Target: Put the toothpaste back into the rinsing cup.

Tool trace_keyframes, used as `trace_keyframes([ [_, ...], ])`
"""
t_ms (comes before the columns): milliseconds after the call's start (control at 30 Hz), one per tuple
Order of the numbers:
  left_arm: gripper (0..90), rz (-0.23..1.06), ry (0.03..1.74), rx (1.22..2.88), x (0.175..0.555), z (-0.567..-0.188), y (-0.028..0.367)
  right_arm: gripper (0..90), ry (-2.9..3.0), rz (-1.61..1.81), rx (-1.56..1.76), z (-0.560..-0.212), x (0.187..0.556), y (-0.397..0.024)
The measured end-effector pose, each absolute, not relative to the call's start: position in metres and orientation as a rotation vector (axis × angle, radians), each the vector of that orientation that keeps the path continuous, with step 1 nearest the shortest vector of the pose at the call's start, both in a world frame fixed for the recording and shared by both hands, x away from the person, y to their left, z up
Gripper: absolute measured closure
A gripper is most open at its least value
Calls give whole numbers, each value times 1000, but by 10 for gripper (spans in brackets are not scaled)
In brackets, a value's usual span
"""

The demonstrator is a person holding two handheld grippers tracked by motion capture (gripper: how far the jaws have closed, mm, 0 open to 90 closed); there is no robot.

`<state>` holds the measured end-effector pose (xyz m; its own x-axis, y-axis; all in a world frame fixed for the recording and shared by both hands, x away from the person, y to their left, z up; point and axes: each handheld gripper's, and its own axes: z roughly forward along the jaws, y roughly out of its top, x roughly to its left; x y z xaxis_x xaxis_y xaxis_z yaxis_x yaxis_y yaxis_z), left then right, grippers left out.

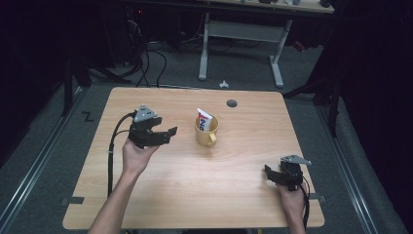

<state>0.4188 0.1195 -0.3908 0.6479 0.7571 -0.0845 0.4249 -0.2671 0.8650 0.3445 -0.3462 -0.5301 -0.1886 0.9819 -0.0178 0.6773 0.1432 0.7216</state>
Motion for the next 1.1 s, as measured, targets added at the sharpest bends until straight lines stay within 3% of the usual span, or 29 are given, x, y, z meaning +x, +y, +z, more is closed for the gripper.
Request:
trace_keyframes([
  [1100,326,444,965,1895,400,-392,143,289,1931,807,1583,-530,345,-346],
])
